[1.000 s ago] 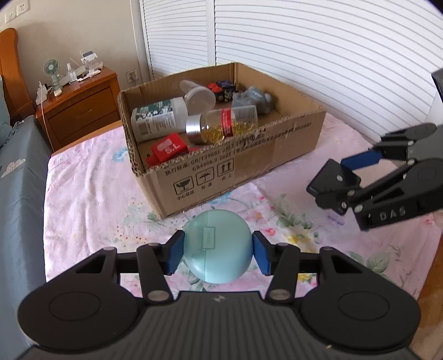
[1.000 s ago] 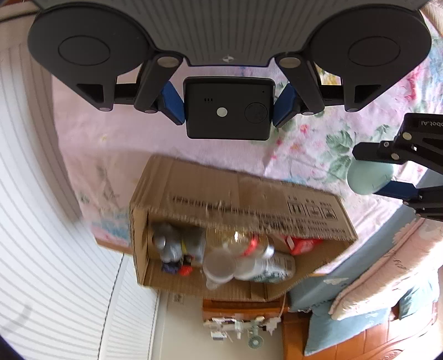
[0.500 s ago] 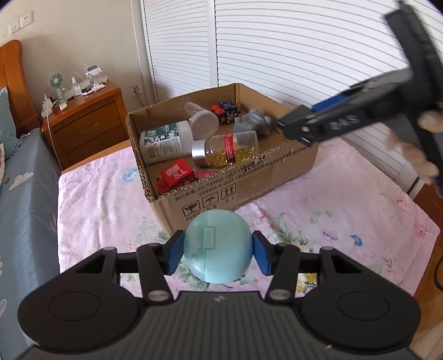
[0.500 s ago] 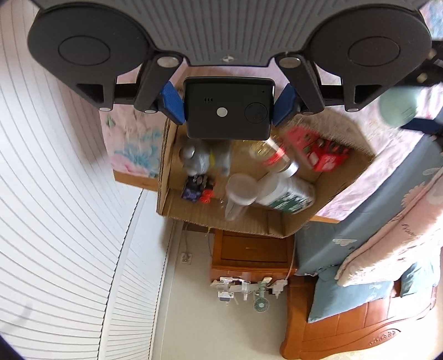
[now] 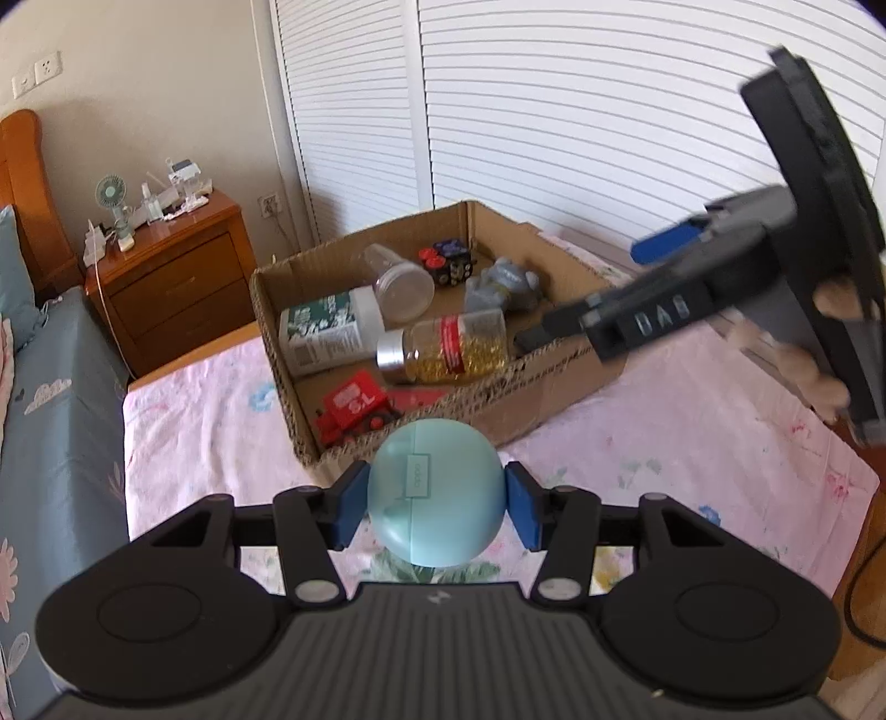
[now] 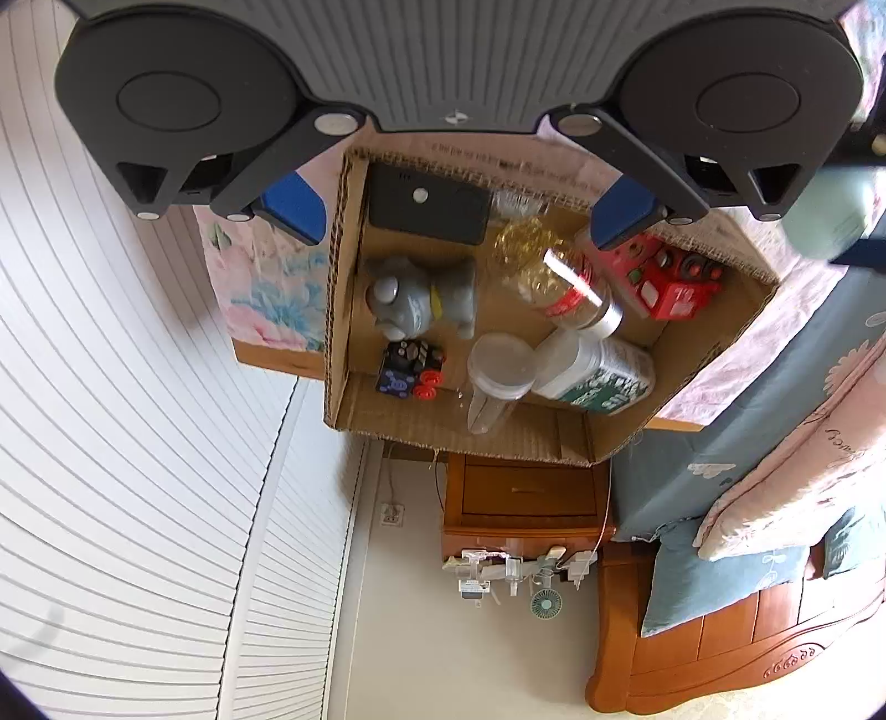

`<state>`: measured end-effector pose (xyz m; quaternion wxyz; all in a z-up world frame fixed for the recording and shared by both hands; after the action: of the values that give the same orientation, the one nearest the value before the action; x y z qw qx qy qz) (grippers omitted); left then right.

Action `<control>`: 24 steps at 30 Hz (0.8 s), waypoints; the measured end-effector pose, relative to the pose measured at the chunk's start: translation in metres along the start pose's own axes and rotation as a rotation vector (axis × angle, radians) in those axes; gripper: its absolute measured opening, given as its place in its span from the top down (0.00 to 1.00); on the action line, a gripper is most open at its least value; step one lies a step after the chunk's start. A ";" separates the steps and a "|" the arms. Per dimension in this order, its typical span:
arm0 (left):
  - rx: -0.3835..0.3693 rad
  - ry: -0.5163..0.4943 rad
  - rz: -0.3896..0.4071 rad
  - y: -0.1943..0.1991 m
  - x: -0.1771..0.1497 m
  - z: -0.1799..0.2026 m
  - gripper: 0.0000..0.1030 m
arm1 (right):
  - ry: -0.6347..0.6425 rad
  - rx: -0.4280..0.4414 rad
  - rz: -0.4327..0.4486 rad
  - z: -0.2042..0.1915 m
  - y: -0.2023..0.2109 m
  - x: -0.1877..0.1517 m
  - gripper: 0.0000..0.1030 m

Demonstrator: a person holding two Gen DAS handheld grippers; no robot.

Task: Organize rigid objects
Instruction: 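Carry the ball and black pad into the box and open both tools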

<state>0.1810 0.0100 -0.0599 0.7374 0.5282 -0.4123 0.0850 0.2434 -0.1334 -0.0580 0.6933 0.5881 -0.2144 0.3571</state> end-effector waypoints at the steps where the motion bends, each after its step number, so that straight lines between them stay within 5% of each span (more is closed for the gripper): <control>1: 0.000 -0.004 0.002 0.000 0.003 0.001 0.50 | -0.002 -0.003 -0.005 0.000 0.002 -0.002 0.00; 14: -0.002 -0.042 -0.005 -0.018 0.042 0.008 0.50 | -0.107 -0.031 -0.069 0.017 0.022 -0.033 0.00; 24: 0.033 -0.033 0.000 -0.069 0.094 -0.013 0.50 | -0.175 -0.053 -0.062 0.025 0.036 -0.047 0.00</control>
<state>0.2870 -0.0377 -0.0444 0.7217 0.5418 -0.4228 0.0831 0.1889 -0.1674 -0.0622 0.6979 0.6050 -0.2651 0.2770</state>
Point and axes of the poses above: each gripper's, at about its wrist camera, not at the fingertips, and y roughly against the way its jaws point, z to its right, x to its top, the point moved 7 cm from there along -y, roughly the way its jaws point, and after that the axes turned 14 degrees about -x, right-handed, at the moved point
